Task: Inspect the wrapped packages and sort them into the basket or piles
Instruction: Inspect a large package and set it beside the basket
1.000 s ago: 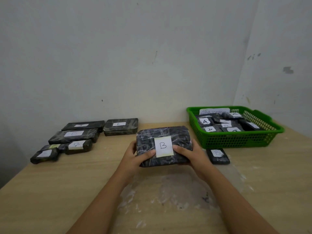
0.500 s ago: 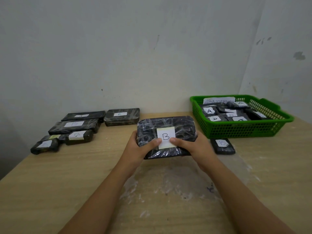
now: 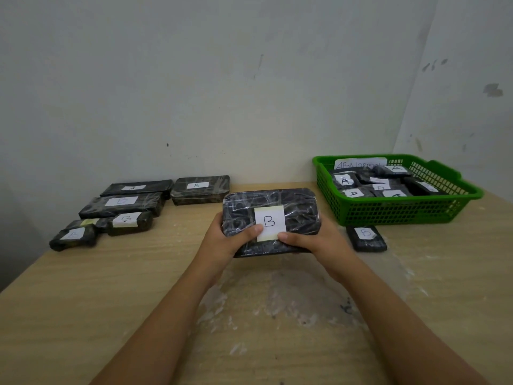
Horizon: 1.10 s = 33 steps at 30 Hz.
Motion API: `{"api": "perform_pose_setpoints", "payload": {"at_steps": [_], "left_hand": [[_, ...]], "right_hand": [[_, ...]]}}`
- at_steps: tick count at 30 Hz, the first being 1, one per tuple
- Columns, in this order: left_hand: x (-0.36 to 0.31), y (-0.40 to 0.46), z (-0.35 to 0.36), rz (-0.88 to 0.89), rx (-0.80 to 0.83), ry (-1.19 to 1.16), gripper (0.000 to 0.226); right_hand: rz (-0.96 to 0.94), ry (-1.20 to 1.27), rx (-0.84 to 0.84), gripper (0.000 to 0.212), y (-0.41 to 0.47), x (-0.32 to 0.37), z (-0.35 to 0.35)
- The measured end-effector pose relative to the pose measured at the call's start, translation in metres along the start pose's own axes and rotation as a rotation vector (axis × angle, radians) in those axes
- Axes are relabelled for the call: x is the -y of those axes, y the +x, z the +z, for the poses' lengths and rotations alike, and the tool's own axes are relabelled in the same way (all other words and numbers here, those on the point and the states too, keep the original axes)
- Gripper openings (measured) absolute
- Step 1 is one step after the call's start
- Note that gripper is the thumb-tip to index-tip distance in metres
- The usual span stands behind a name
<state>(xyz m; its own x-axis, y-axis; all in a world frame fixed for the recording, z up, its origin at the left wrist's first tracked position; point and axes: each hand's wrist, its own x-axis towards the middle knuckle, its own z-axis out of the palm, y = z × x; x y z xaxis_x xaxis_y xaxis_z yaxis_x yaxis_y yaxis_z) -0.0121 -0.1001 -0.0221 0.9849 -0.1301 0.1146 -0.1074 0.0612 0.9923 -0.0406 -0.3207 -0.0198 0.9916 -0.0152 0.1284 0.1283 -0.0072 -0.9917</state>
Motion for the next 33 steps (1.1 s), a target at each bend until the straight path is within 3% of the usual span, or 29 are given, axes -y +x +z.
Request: {"api": "perform_pose_setpoints", "payload": {"at_steps": [4, 8, 11, 20, 27, 31, 33], "left_hand": [[-0.001, -0.001, -0.004, 0.007, 0.104, 0.033, 0.086], [0.000, -0.001, -0.008, 0.012, 0.101, 0.026, 0.091], [0.000, 0.001, -0.010, 0.004, 0.114, -0.020, 0.094], [-0.001, 0.003, -0.011, 0.006, 0.152, -0.034, 0.095], [0.001, 0.001, -0.004, -0.055, 0.090, -0.086, 0.069], [0.005, 0.003, -0.003, -0.050, 0.067, -0.059, 0.077], [0.006, 0.003, -0.002, -0.050, 0.072, -0.044, 0.079]], "right_hand": [[-0.010, 0.018, -0.027, 0.081, 0.001, 0.001, -0.001], [-0.021, 0.053, -0.009, 0.057, -0.002, 0.005, 0.002], [0.018, 0.123, -0.050, 0.058, -0.002, 0.006, 0.002], [0.015, 0.083, -0.107, 0.033, -0.003, 0.006, 0.001], [0.050, 0.112, -0.084, 0.042, -0.004, 0.009, -0.001], [0.045, 0.099, -0.093, 0.055, -0.005, 0.010, 0.002], [0.047, 0.100, -0.121, 0.046, -0.004, 0.010, 0.002]]}}
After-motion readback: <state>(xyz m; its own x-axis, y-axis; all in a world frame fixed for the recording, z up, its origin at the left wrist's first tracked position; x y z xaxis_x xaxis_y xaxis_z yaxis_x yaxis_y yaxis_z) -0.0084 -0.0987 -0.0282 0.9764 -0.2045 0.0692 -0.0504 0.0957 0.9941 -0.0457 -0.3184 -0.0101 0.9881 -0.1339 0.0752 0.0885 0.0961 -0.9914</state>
